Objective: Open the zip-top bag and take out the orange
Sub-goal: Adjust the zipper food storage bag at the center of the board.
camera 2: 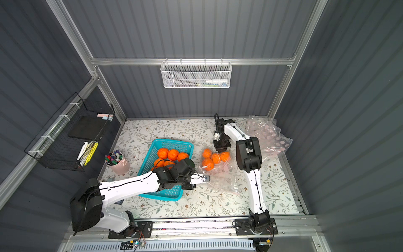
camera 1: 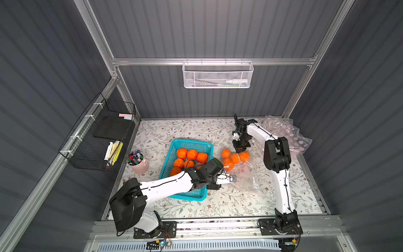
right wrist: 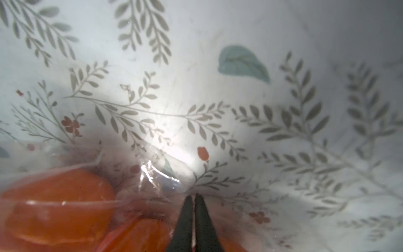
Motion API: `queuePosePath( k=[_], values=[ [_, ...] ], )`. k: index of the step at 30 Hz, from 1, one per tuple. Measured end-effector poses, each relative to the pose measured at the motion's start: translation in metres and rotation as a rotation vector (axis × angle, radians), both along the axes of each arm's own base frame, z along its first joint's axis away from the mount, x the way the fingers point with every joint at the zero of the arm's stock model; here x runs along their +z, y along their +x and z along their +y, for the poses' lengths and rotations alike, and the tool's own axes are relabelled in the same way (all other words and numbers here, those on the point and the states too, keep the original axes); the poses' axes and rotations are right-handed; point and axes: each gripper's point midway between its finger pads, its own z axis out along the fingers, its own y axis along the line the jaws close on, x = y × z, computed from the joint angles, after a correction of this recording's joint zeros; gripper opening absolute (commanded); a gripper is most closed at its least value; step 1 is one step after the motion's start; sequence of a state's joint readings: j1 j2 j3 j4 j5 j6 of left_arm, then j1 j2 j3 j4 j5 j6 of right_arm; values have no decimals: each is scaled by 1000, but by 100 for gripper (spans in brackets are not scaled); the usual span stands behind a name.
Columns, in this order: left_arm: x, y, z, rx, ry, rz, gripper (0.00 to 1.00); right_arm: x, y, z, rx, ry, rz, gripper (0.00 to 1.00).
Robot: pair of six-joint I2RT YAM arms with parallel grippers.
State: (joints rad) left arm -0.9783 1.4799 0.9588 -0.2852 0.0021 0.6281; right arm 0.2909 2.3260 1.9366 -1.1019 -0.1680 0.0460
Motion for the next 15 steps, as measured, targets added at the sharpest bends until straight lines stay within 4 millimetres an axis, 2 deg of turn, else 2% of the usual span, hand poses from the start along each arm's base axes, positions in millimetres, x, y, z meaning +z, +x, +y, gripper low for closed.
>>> queuePosePath(
  k=[4, 8, 10, 11, 13, 15],
  values=[
    [0, 1, 0, 2, -1, -4, 21, 25, -6, -1, -32, 31, -61, 0],
    [0, 3, -2, 4, -6, -10, 22, 72, -11, -6, -76, 84, -191, 0],
    [0, 3, -3, 5, -7, -11, 22, 93, -12, -10, -99, 117, -254, 41],
    [-1, 4, -3, 6, -6, -11, 22, 103, -13, -13, -107, 138, -287, 54],
    [-2, 4, -3, 7, -2, -12, 22, 113, -17, -13, -102, 183, -311, 62],
    [-2, 5, -2, 9, -1, -14, 22, 111, -20, -8, -73, 217, -290, 64]
  ],
)
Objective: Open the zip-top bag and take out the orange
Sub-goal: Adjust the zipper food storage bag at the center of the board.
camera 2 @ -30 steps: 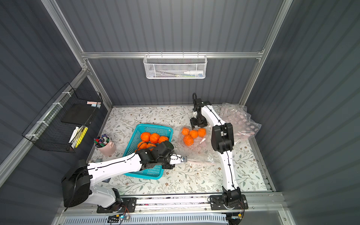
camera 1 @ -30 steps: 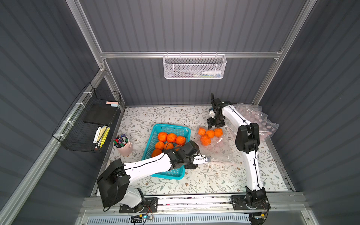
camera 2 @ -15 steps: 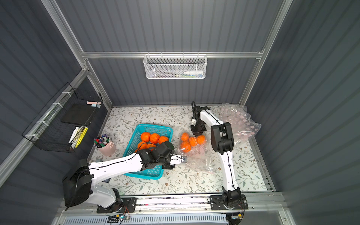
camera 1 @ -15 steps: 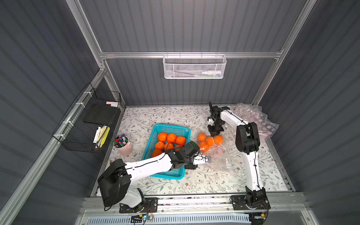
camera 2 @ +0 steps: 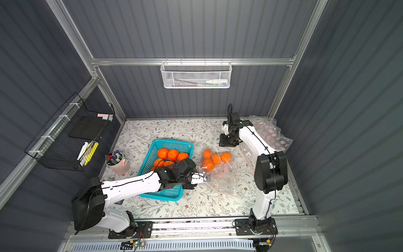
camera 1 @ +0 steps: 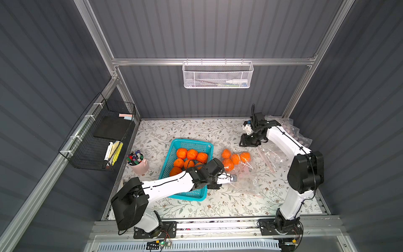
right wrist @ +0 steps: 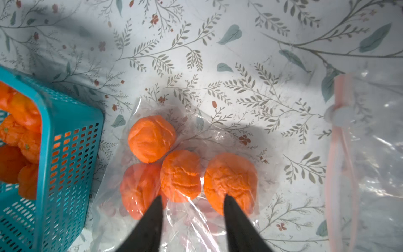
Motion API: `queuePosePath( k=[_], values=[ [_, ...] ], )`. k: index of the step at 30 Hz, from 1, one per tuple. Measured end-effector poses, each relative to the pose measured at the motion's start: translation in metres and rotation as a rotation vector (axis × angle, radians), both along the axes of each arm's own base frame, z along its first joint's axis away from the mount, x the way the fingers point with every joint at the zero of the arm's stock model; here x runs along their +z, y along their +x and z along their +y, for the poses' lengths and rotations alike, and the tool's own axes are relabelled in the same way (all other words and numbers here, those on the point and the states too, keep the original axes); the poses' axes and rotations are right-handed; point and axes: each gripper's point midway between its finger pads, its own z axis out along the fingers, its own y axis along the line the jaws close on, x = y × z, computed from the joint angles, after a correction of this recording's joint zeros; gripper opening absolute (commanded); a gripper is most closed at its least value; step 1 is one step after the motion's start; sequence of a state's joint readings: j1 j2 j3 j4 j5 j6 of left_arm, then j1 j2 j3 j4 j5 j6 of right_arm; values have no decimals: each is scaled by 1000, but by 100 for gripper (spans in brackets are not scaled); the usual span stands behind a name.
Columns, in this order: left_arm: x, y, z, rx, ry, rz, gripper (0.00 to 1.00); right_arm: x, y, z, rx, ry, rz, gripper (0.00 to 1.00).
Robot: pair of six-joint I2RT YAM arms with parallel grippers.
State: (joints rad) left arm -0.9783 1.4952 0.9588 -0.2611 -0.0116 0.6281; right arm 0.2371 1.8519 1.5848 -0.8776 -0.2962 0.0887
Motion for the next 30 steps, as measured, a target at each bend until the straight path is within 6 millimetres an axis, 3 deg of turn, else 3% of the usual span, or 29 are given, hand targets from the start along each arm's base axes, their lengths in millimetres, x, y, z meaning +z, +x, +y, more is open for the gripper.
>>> queuePosePath(
  k=[2, 8, 12, 25, 30],
  values=[
    [0, 0, 0, 0, -1, -1, 22, -10, -2, 8, 38, 10, 36, 66],
    [0, 1, 0, 4, 1, -5, 22, -67, -16, 29, 164, -74, 170, 69],
    [0, 3, 2, 12, 8, -13, 22, -81, -13, 36, 222, -143, 180, 67],
    [1, 6, 2, 22, 6, -29, 24, -96, -12, 36, 254, -211, 213, 1],
    [2, 8, 2, 27, 5, -40, 42, -84, -11, 28, 203, -227, 170, 0]
  ],
)
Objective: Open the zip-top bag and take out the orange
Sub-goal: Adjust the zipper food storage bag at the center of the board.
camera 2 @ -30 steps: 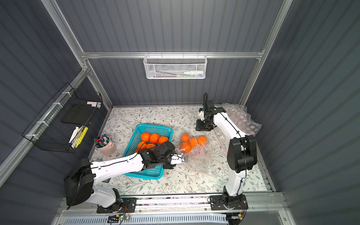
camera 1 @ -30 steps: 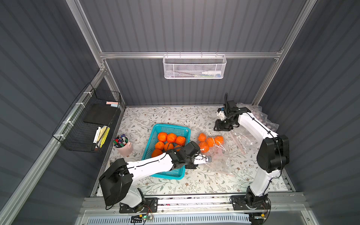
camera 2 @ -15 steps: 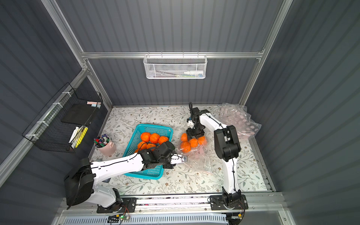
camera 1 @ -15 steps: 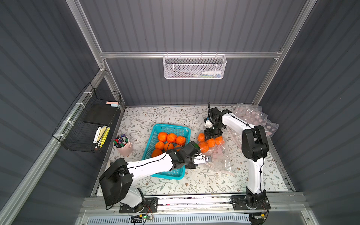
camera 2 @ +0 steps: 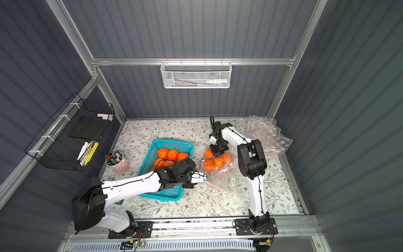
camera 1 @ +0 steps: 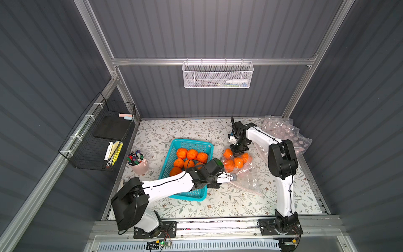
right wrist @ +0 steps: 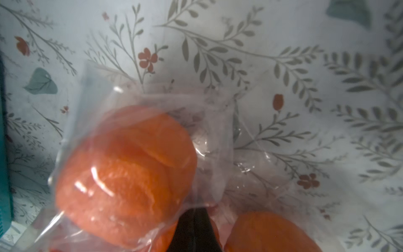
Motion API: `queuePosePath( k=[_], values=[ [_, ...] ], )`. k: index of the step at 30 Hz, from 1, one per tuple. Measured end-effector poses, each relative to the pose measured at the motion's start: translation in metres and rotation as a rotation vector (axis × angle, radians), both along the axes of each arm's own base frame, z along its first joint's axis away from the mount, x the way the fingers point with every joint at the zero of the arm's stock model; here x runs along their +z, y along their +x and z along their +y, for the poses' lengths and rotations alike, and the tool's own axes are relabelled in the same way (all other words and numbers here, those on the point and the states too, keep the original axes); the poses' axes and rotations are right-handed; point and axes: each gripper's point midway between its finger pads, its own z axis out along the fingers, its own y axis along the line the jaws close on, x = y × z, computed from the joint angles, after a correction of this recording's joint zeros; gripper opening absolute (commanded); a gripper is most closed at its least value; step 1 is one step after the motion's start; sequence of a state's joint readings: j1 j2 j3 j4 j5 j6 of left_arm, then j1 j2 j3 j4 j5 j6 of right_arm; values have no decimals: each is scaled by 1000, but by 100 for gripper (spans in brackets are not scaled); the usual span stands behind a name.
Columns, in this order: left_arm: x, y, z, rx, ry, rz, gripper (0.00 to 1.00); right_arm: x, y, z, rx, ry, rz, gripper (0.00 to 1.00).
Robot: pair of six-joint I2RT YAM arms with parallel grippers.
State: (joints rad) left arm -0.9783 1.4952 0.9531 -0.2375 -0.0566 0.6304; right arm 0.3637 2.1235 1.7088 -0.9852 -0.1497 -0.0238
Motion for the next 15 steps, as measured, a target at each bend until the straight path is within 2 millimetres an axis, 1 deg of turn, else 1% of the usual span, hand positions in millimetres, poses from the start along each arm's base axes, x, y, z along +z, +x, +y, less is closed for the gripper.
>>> queuePosePath(
  k=[3, 4, 7, 8, 11, 13, 15],
  values=[
    [1, 1, -1, 4, -5, -4, 49, 32, 0, -10, -45, 15, -86, 0],
    [1, 2, -1, 5, -6, -5, 51, 46, 0, -15, -69, 22, -128, 0],
    [-2, 3, -3, 7, -8, -5, 55, 84, -1, -32, -129, 35, -248, 0],
    [-4, 3, -4, 7, -5, -3, 57, 93, -3, -38, -149, 37, -284, 0],
    [-12, 3, -4, 7, 11, 8, 59, 107, -8, -49, -191, 36, -341, 0],
    [-14, 3, -4, 8, 15, 11, 59, 106, -12, -51, -202, 47, -364, 0],
    [-14, 4, -4, 7, 14, 11, 59, 97, -19, -51, -202, 59, -370, 0]
  ],
)
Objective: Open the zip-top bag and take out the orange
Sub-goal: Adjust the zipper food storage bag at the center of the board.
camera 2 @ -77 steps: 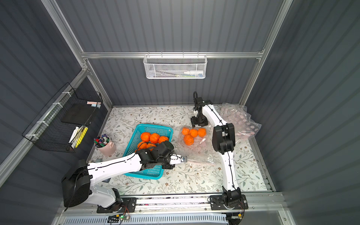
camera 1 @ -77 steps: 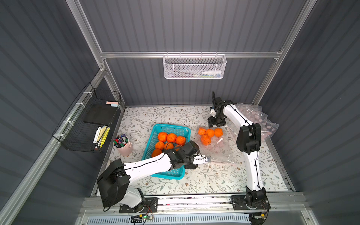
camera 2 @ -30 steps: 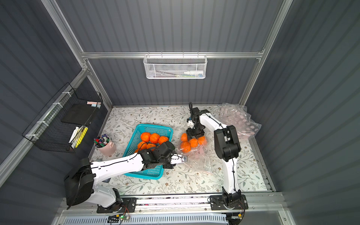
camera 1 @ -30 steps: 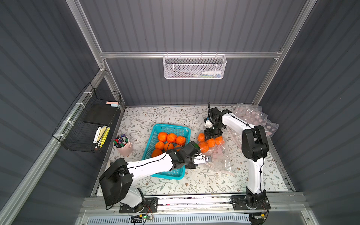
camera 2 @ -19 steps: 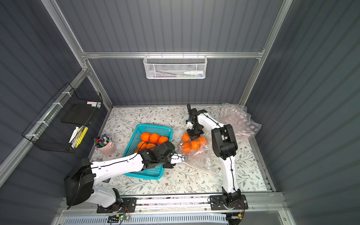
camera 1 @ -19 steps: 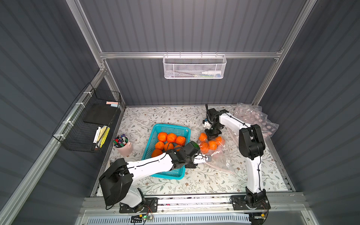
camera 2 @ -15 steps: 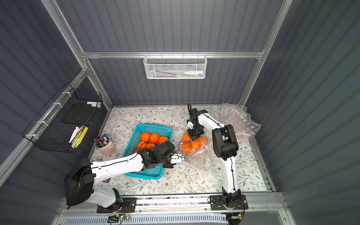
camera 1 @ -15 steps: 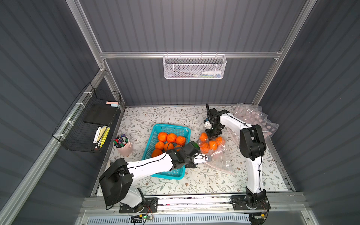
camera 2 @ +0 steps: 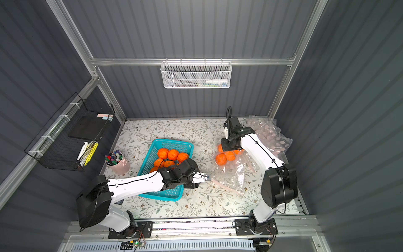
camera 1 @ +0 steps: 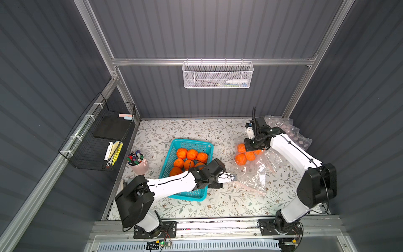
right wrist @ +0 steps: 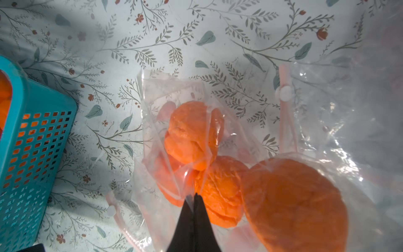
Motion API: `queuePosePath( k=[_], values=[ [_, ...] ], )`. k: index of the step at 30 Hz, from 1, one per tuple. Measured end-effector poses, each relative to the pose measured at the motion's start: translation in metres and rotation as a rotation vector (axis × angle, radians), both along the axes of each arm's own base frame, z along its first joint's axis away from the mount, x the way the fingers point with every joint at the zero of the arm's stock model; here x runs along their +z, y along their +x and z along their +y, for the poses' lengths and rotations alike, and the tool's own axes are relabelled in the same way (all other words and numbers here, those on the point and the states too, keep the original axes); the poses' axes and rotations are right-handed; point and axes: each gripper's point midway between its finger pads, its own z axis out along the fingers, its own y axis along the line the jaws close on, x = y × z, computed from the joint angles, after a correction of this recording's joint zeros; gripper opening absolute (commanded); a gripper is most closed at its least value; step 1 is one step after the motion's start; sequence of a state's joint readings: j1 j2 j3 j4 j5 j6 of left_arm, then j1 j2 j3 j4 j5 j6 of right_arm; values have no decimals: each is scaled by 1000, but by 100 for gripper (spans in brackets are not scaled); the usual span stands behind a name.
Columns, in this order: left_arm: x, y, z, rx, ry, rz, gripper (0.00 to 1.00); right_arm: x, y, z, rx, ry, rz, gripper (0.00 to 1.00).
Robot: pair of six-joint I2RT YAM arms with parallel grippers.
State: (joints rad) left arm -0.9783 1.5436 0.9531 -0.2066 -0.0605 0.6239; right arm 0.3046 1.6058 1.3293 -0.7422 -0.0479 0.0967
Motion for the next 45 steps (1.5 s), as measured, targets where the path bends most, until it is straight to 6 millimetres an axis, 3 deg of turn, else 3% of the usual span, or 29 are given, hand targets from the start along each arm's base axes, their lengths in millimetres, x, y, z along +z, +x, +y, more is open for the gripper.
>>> queuePosePath(
  k=[7, 11, 14, 18, 26, 29, 35, 45],
  values=[
    [3, 1, -4, 5, -25, 1, 59, -8, -7, 8, 20, 54, -45, 0],
    [2, 1, -7, 2, -28, 7, 59, -10, -6, 9, 9, 64, -69, 24],
    [0, 2, -8, 2, -26, 9, 60, -16, 1, 10, -10, 56, -24, 54],
    [1, 2, -8, 2, -28, 7, 59, -28, 2, 5, -35, 18, 20, 70],
    [16, 2, -8, 3, -60, -13, 59, -27, 5, -41, -175, -75, 64, 75],
    [20, 2, -8, 4, -68, -18, 59, -40, 5, -52, -197, -91, 111, 76],
    [21, 2, -8, 5, -69, -19, 59, -85, 20, -46, -166, -120, 242, 70],
    [21, 3, -7, 9, -70, -20, 59, -122, 40, -34, -122, -104, 324, 60]
  ],
)
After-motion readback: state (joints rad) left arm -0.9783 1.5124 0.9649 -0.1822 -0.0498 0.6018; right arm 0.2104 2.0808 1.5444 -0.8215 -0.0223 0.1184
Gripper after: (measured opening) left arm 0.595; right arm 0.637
